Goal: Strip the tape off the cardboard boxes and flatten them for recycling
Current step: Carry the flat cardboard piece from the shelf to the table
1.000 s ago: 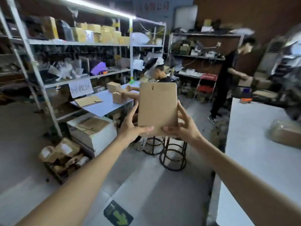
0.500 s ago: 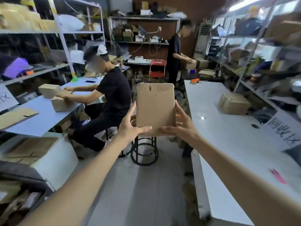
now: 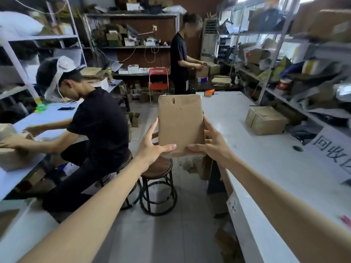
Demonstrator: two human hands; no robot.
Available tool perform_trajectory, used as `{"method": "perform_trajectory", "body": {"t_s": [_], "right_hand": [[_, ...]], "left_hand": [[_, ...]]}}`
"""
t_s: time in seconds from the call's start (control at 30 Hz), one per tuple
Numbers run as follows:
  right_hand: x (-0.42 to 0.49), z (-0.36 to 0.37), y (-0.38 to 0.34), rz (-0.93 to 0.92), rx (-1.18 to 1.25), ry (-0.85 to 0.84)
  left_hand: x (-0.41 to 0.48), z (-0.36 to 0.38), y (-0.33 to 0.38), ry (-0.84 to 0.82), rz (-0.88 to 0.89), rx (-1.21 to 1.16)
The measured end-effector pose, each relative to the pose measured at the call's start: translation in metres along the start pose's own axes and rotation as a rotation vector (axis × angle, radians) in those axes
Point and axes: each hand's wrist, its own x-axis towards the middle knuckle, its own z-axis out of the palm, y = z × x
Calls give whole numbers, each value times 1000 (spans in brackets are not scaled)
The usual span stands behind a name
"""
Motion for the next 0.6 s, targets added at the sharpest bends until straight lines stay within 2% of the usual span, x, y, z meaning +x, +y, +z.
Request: {"method": "perform_trajectory", "body": {"t_s": [0.43, 0.6], "right_hand": [[194, -18, 55, 88, -66, 212], [267, -24, 69, 137, -85, 309]], "left_hand": [[244, 9, -61, -242, 56, -109], [333, 11, -71, -315, 15, -132]]}}
